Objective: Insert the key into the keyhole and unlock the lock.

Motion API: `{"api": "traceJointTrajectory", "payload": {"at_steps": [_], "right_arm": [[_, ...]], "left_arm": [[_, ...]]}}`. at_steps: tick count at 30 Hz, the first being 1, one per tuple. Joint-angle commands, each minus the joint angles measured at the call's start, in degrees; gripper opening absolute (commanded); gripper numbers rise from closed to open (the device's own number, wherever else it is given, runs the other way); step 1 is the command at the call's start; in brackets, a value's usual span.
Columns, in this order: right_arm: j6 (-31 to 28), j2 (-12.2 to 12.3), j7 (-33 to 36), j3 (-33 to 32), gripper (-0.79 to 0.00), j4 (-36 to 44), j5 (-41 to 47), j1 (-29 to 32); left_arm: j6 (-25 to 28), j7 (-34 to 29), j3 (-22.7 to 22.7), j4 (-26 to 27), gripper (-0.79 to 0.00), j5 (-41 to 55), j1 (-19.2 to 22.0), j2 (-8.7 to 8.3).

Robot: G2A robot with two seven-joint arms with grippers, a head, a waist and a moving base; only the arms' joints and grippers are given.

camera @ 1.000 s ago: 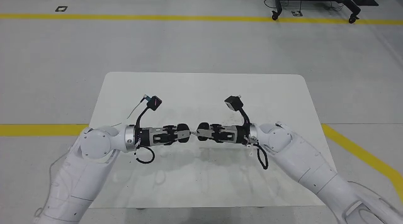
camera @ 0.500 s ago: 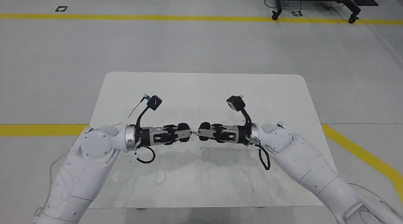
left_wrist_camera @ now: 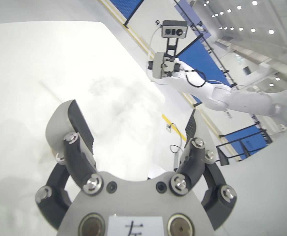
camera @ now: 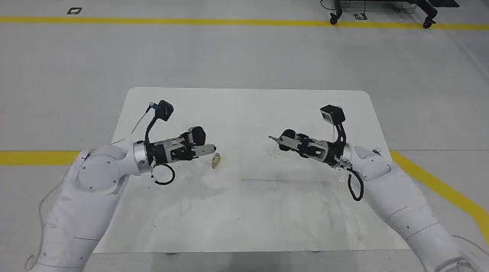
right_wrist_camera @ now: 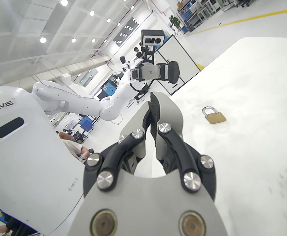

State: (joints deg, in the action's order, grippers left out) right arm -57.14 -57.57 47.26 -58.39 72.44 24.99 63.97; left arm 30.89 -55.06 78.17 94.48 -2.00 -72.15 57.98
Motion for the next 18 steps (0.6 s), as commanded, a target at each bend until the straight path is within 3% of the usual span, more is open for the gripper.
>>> {"api": "traceJointTrajectory", "payload": {"at_steps": [1,6,9,15,18], "right_arm": [[0.05,0.0,-0.07,-0.01,-0.785,0.06,0.03,0.0],[0.05,0.0,-0.07,-0.01,-0.785,0.06,0.03,0.0],[0.05,0.0,-0.07,-0.01,-0.785,0.06,0.03,0.0],[0.05,0.0,-0.07,-0.01,-0.785,0.06,0.03,0.0],[0.05,0.0,-0.07,-0.01,-0.785,0.06,0.03,0.0]], "left_arm": [[-1.16,3.88,0.38,2.68,0.0,-13.03,-1.09,-0.21],[-6.89,12.37,-3.72,9.4,0.0,-42.54,-4.42,-0.15],[-8.2,14.12,-6.71,10.09,0.0,-49.93,-5.17,0.05],[-9.72,10.84,-10.92,8.9,0.0,-57.82,-3.39,0.39],[-9.08,8.55,-12.43,8.3,-0.169,-58.51,-2.24,0.56]]}}
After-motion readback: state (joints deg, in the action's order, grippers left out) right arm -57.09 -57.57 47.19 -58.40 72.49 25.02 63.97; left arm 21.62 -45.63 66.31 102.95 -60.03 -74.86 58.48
